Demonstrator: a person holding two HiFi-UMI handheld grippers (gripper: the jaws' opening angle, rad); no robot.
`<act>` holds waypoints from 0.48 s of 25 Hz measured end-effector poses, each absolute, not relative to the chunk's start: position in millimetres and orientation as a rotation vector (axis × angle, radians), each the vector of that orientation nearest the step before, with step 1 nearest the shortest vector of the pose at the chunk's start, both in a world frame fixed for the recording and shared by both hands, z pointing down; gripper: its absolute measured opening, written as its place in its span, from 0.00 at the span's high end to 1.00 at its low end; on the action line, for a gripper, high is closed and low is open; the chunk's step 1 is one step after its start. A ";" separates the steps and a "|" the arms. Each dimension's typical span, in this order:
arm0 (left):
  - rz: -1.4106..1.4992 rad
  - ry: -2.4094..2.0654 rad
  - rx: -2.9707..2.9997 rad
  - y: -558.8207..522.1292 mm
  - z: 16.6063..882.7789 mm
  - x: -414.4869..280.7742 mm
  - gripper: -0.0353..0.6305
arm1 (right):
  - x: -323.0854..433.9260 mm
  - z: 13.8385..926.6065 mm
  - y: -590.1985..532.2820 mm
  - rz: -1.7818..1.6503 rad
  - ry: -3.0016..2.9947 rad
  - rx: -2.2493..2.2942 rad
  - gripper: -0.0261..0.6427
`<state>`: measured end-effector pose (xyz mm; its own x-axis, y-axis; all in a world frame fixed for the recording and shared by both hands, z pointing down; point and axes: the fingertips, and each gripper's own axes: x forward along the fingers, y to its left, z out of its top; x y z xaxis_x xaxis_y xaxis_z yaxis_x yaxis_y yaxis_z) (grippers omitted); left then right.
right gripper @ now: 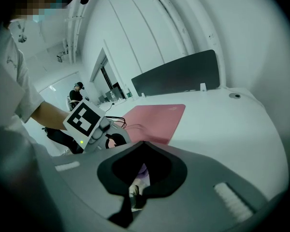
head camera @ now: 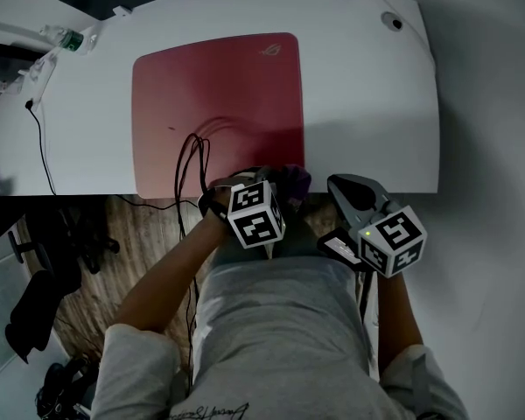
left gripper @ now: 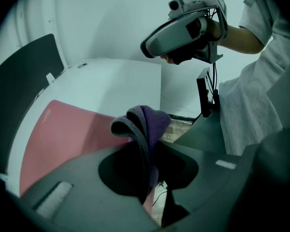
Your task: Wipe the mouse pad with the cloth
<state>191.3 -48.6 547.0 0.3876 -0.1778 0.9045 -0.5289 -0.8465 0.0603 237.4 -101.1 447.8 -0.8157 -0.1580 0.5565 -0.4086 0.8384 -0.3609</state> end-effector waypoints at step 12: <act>1.118 -0.973 2.296 -31.7 473.9 154.1 0.80 | 219.4 422.9 -88.0 0.579 -2.533 0.392 0.95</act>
<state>154.1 -31.7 473.9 0.4362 -0.4108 0.8006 -0.7360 -0.6748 0.0547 219.4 -88.0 422.9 -0.8290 -0.1608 0.5356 -0.3777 0.8673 -0.3242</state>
